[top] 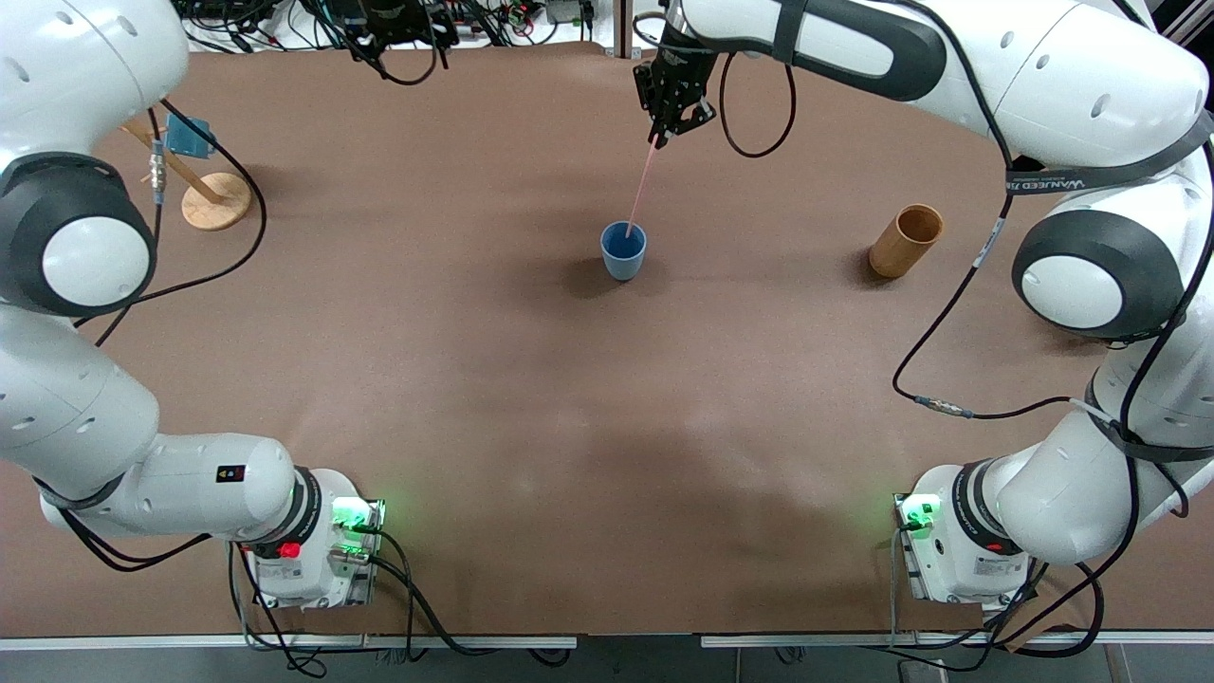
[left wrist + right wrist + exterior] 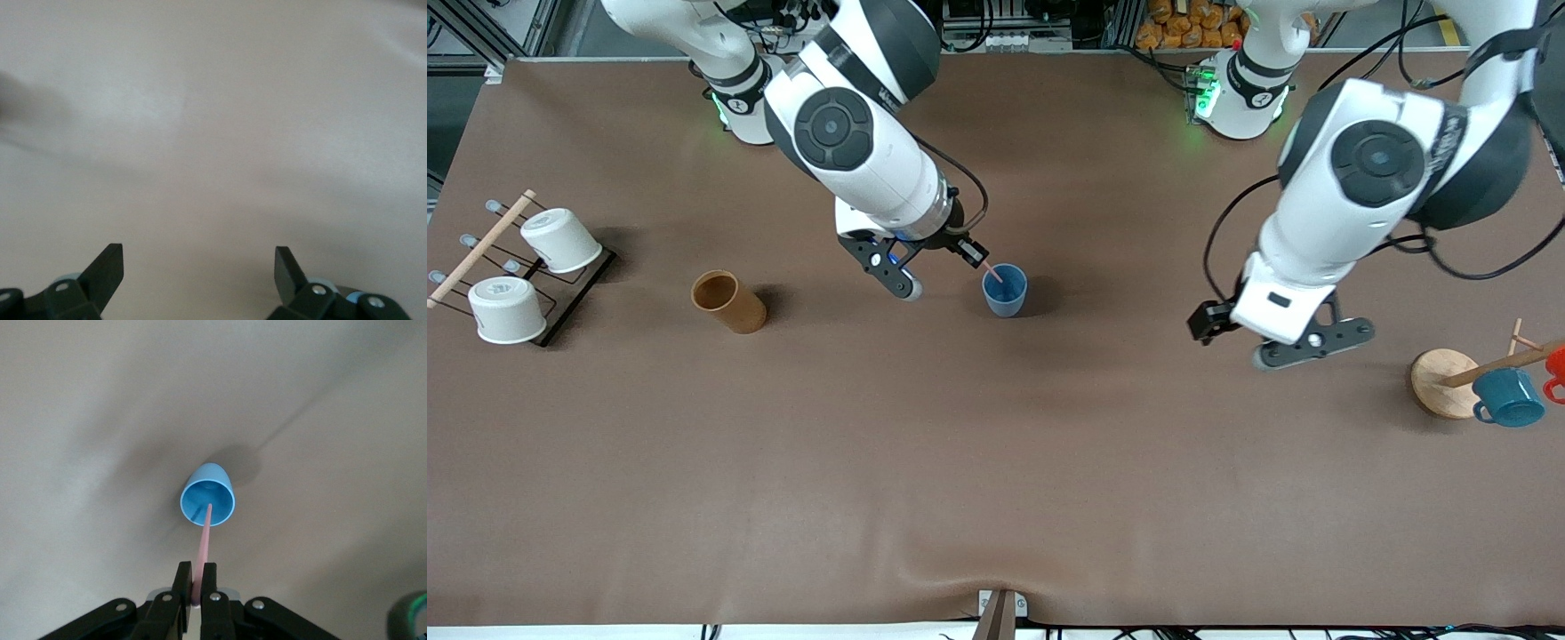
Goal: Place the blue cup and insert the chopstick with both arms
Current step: 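Set the blue cup down with the left gripper while the right gripper brings the chopstick, then insert the chopstick into the blue cup while the left gripper withdraws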
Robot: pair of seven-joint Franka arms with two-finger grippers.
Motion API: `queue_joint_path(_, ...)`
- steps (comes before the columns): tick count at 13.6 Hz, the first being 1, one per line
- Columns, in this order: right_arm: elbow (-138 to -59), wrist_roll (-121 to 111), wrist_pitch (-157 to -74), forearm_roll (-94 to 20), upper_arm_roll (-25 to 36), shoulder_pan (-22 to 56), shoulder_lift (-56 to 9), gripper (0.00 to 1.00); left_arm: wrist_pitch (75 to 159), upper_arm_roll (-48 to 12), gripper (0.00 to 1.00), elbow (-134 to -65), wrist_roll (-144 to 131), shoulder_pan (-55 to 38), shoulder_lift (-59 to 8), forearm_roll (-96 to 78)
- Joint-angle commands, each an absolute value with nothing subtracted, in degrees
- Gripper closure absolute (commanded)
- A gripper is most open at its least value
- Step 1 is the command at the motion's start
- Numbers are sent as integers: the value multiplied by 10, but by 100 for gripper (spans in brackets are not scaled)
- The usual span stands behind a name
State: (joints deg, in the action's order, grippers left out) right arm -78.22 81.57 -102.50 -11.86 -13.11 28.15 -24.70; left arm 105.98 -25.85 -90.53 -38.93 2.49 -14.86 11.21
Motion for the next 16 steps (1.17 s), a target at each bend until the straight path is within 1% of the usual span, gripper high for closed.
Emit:
queue_joint_path(1, -793, 846, -1039, -115, -127, 295, -251, 100, 1026, -263, 0, -905, -341, 45, -111, 99)
queue_joint_path(4, -794, 855, -1049, -108, -127, 308, -274, 100, 1014, -261, 0, -903, -283, 83, -90, 55)
queue_joint_path(5, -794, 855, -1048, -108, -127, 308, -280, 87, 1009, -257, 0, -904, -257, 85, -80, 54)
queue_joint_path(6, -794, 855, -1046, -108, -127, 308, -284, 80, 1001, -241, 0, -905, -235, 83, -71, 54)
queue_joint_path(7, -794, 855, -1045, -108, -127, 307, -284, 49, 989, -216, 0, -905, -221, 72, -62, 50)
queue_joint_path(8, -794, 856, -1043, -108, -127, 304, -284, 0, 980, -187, 0, -906, -206, 57, -54, 38)
queue_joint_path(11, -780, 860, -1040, -110, -123, 288, -276, 0, 962, -74, 0, -915, -117, 12, -30, -1)
queue_joint_path(12, -774, 860, -1026, -110, -124, 273, -269, 0, 962, -42, 0, -921, -93, -2, -26, -3)
queue_joint_path(13, -762, 858, -993, -109, -123, 259, -266, 0, 961, -18, 0, -929, -70, -8, -17, -5)
queue_joint_path(16, -694, 841, -898, -110, -126, 210, -266, 0, 951, -10, 0, -947, -49, -2, 7, -5)
